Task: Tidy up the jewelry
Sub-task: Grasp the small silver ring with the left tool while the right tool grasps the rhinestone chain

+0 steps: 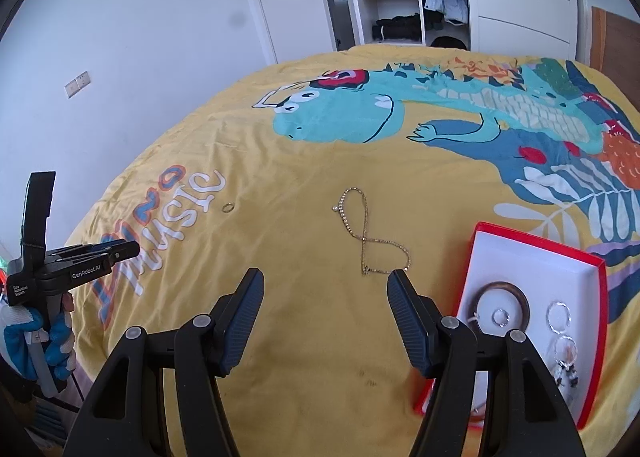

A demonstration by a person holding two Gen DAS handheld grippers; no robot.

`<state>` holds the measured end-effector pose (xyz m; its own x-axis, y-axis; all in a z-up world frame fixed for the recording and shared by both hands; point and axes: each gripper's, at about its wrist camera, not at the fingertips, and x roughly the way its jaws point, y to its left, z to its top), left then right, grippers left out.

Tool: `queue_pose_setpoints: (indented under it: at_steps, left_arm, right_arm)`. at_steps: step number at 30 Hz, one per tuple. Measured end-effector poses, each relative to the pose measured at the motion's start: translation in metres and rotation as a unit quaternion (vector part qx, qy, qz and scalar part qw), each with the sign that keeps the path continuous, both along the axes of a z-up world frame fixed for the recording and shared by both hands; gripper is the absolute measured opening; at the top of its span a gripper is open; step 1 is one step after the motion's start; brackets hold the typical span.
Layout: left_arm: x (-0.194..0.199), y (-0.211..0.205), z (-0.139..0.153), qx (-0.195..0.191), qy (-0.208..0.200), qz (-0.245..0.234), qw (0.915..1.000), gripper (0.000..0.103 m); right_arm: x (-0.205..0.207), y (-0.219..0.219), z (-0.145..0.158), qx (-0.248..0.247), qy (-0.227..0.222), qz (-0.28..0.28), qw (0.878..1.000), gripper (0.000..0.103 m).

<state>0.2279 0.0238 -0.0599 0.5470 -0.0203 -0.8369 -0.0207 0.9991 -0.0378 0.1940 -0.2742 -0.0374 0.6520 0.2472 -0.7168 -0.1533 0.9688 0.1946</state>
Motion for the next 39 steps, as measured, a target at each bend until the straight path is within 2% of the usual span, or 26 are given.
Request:
queue_pose_setpoints:
  at_steps: [8,17,24,31,36,39]
  left_arm:
    - [0.046,0.003,-0.025,-0.014,0.007,-0.004,0.9999,0.025]
    - [0.091,-0.009,-0.058,-0.012,0.022,-0.023,0.9994,0.025]
    - [0.127,-0.012,-0.077,-0.018,0.019,-0.030,0.9992,0.025]
    - [0.149,-0.016,-0.096,-0.009,0.023,-0.037,0.9990,0.025]
    - [0.154,-0.016,-0.104,-0.014,0.018,-0.040,0.9990,0.025]
    - [0.155,-0.019,-0.105,-0.009,0.013,-0.047,0.9988,0.024]
  right_arm:
    - [0.043,0.001,-0.029,-0.002,0.020,0.000,1.000,0.063]
    - [0.086,0.001,-0.062,-0.003,0.050,-0.001,0.999,0.063]
    - [0.118,0.012,-0.089,-0.025,0.079,0.017,0.996,0.063]
    - [0.144,0.018,-0.115,-0.045,0.111,0.029,0.992,0.052]
    - [0.155,0.020,-0.130,-0.053,0.126,0.029,0.990,0.048]
    - [0.155,0.021,-0.132,-0.045,0.126,0.035,0.990,0.037]
